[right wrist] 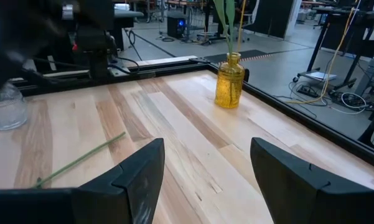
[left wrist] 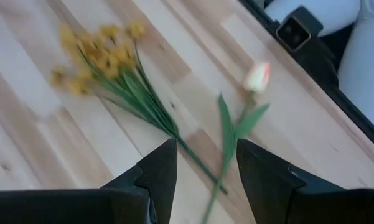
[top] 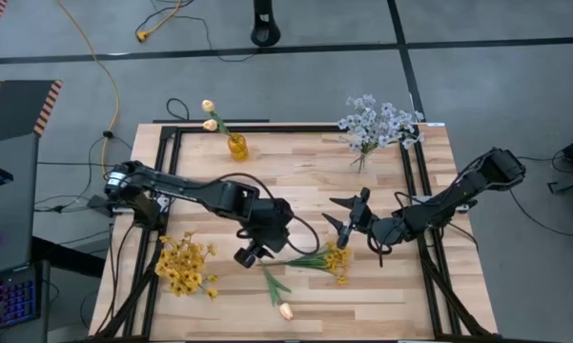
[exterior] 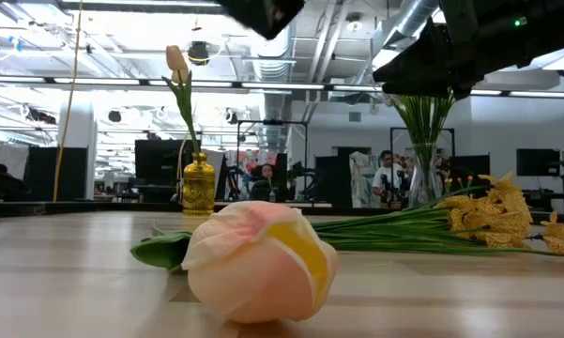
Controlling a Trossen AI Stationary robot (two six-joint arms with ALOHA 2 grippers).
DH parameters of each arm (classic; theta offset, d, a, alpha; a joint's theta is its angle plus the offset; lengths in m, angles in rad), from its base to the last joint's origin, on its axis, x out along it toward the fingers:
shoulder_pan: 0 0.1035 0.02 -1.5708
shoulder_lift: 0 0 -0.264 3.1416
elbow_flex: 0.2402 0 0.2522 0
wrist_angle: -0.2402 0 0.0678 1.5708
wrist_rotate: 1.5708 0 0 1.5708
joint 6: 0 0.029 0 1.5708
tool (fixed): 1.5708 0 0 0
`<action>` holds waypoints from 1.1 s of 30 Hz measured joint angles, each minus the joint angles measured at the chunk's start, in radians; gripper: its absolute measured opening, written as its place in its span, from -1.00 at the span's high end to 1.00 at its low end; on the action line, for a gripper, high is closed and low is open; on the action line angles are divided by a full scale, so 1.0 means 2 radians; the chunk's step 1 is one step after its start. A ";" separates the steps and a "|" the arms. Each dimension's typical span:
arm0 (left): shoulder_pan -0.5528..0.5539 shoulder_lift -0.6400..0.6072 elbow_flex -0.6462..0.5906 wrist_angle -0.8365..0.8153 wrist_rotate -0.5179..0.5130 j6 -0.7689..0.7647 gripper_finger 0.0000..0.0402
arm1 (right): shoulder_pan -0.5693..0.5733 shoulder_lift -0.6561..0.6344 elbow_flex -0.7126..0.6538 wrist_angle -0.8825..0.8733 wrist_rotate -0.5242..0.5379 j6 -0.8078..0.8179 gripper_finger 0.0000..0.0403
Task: Sort flowers into vase by color
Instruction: Put the pink tulip into the yellow vase
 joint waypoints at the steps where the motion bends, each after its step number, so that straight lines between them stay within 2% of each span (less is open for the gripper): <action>1: 0.000 0.000 0.008 -0.003 -0.002 0.005 0.24 | 0.000 0.000 0.000 -0.001 0.000 0.000 -0.32; 9: 0.001 0.003 0.024 0.003 -0.003 0.006 0.24 | 0.000 0.000 0.000 -0.011 0.000 0.000 -0.32; 20: -0.029 0.004 -0.050 0.018 -0.002 0.008 0.24 | 0.000 0.000 0.000 -0.011 0.000 0.000 -0.32; 33: -0.057 0.004 -0.129 0.136 -0.017 0.003 0.24 | 0.000 0.000 0.000 -0.011 -0.006 0.000 -0.32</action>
